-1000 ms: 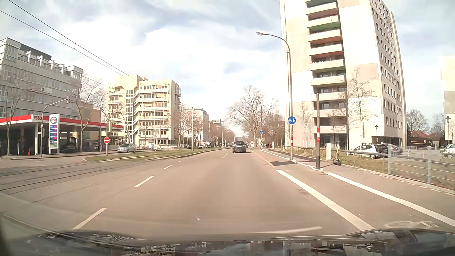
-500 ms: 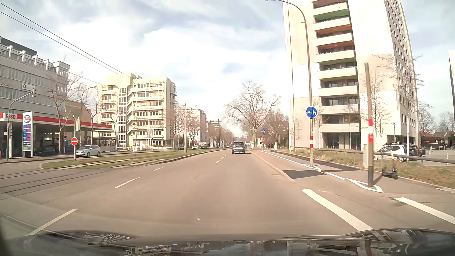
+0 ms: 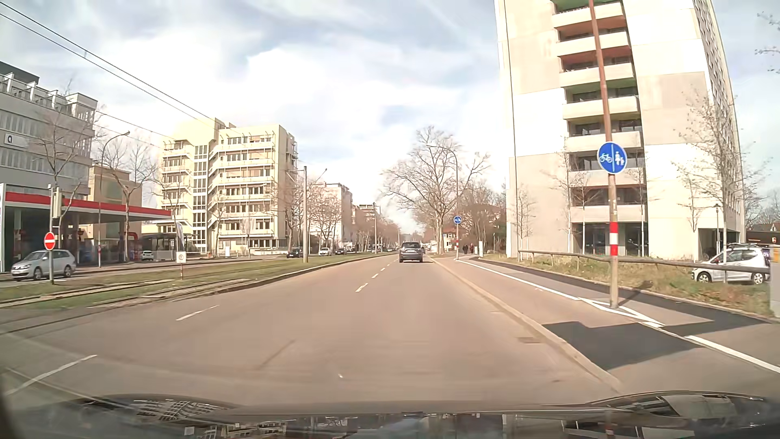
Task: Follow the waypoints while adhering to traffic rules and regulations
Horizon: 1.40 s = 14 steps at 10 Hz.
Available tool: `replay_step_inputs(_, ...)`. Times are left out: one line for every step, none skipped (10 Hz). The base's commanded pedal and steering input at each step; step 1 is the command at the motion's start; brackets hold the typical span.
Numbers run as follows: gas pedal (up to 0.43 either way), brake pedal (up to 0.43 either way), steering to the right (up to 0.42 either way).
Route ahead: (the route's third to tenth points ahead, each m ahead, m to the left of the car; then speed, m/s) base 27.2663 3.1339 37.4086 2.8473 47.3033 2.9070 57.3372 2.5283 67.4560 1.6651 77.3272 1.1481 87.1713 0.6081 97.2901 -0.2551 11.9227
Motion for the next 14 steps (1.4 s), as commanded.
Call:
replay_step_inputs(0.079,0.0,0.002)
replay_step_inputs(0.079,0.0,0.001)
replay_step_inputs(0.079,0.0,0.002)
replay_step_inputs(0.079,0.0,0.003)
replay_step_inputs(0.087,0.0,0.004)
replay_step_inputs(0.087,0.0,0.005)
replay_step_inputs(0.087,0.0,0.005)
replay_step_inputs(0.087,0.0,0.005)
replay_step_inputs(0.087,0.0,0.005)
replay_step_inputs(0.087,0.0,0.005)
replay_step_inputs(0.087,0.0,0.005)
replay_step_inputs(0.087,0.0,0.006)
replay_step_inputs(0.087,0.0,0.007)
replay_step_inputs(0.079,0.0,0.008)
